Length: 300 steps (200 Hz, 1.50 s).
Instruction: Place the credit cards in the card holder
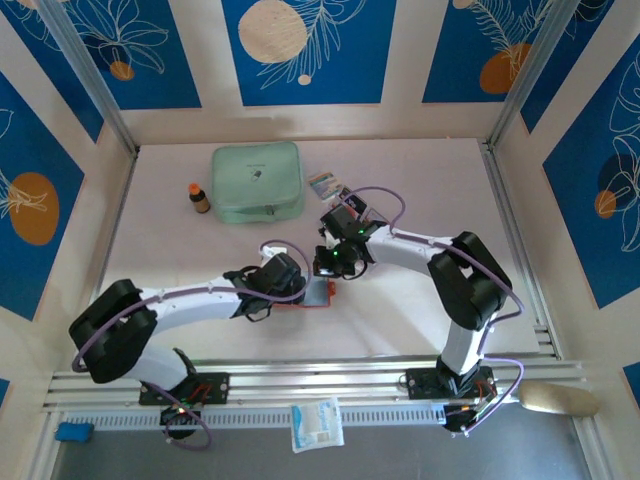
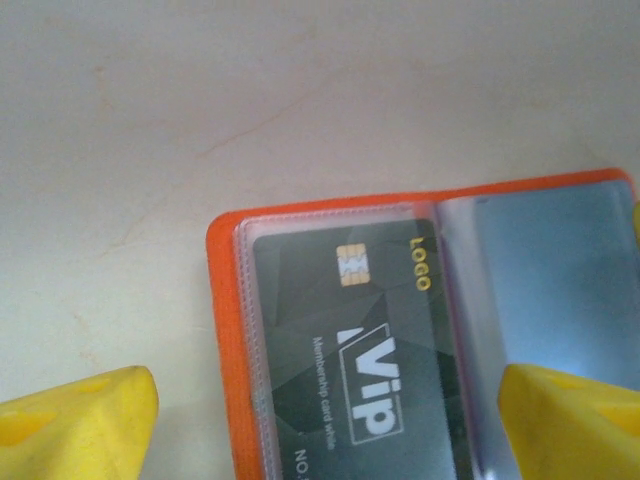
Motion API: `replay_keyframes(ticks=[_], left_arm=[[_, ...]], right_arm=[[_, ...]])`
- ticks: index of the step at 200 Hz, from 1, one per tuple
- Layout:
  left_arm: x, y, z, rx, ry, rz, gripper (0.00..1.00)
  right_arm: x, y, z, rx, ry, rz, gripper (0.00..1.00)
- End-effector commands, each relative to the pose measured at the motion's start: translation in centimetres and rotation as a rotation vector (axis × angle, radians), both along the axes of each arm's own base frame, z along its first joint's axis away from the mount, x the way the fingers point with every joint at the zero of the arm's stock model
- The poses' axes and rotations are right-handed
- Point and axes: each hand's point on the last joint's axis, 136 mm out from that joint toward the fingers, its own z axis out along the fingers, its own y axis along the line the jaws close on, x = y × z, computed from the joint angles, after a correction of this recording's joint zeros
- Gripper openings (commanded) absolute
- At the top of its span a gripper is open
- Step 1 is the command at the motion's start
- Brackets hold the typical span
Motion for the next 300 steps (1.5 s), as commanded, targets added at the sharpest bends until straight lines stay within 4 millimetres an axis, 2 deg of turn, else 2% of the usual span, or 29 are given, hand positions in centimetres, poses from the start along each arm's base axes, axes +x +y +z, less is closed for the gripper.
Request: replay_keyframes(ticks=[1,43,98,121,188,266,300], left_arm=[[0.3,-1.2,2.0,-0.041,-0.023,-0.013,0.89],[0.4,-1.6,1.9,-0.048,-0.017,-0.020,0.89],[0.2,-1.4,0.6,-0.033,0.006,-0.019,0.89],[0.1,-1.5,0.2,-0.029,0.012,-0.022,0.89],[0.2,-1.8,-0.6,-0.026,0.023,-0.028,0.89],[-0.4,-0.9,-2.7,0.018,0.053,-0.026,0.88],[-0.8,-0.4,-3.6,0.030,0.065,-0.018,0.86]], right_arm=[[-0.6,-0.2,0.0,-0.016,-0.005,-0.022,0.03],[-0.7,0.2,-1.7,-0.024,0.029,-0.038,0.03],[-0.4,-1.4,-3.4,-0.103,0.030,-0.037,0.03],[-0.7,-1.4,-3.8,-0.102,0.044,-0.030,0.02],[-1.6,0.8,-4.2,-0.027,0.100,0.002,0.00],[-1.7,1.2,-4.3,-0.008,0.116,-0.005,0.00],[-1.5,1.2,-3.6,0.003,0.105,-0.005,0.00]])
